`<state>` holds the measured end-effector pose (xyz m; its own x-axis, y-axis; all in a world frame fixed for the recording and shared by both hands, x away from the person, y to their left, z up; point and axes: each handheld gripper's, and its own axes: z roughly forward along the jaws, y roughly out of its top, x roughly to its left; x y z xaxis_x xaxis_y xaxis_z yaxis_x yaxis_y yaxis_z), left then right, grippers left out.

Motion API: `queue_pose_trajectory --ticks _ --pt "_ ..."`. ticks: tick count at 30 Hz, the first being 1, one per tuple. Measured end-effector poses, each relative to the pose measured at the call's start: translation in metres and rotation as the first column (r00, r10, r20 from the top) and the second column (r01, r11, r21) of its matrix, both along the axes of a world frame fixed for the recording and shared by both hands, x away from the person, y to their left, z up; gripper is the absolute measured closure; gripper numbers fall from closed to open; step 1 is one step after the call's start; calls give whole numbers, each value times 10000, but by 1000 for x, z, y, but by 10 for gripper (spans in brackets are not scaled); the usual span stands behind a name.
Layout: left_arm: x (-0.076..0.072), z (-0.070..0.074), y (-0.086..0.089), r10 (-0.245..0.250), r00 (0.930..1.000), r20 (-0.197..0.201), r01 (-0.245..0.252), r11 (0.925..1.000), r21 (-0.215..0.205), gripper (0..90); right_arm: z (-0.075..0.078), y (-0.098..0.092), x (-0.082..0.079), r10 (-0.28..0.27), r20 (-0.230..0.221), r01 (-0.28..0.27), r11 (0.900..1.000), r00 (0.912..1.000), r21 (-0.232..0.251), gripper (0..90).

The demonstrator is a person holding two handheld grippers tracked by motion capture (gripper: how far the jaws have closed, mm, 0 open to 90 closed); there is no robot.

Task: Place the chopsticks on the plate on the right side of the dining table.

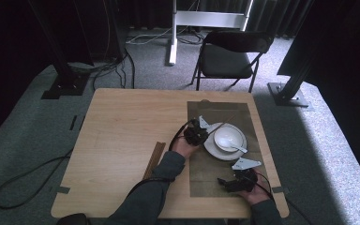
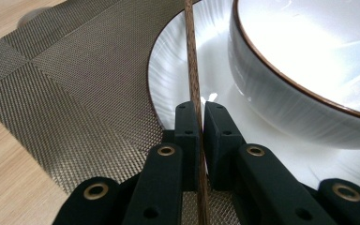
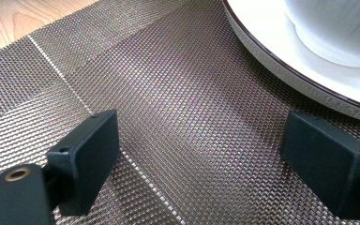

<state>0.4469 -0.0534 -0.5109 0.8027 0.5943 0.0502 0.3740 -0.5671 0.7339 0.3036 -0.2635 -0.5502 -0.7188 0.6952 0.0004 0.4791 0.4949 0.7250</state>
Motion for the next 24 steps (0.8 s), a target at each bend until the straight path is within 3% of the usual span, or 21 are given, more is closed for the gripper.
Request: queue_pose_trajectory --ticks 10,24 --pt "-3 0 -3 -354 9993 102 354 9993 85 846 0 0 0 -1 2 1 10000 10000 -1 114" --pt "-4 8 6 -256 9995 164 259 9995 -184 735 0 0 0 6 5 -6 10000 10000 -1 114"
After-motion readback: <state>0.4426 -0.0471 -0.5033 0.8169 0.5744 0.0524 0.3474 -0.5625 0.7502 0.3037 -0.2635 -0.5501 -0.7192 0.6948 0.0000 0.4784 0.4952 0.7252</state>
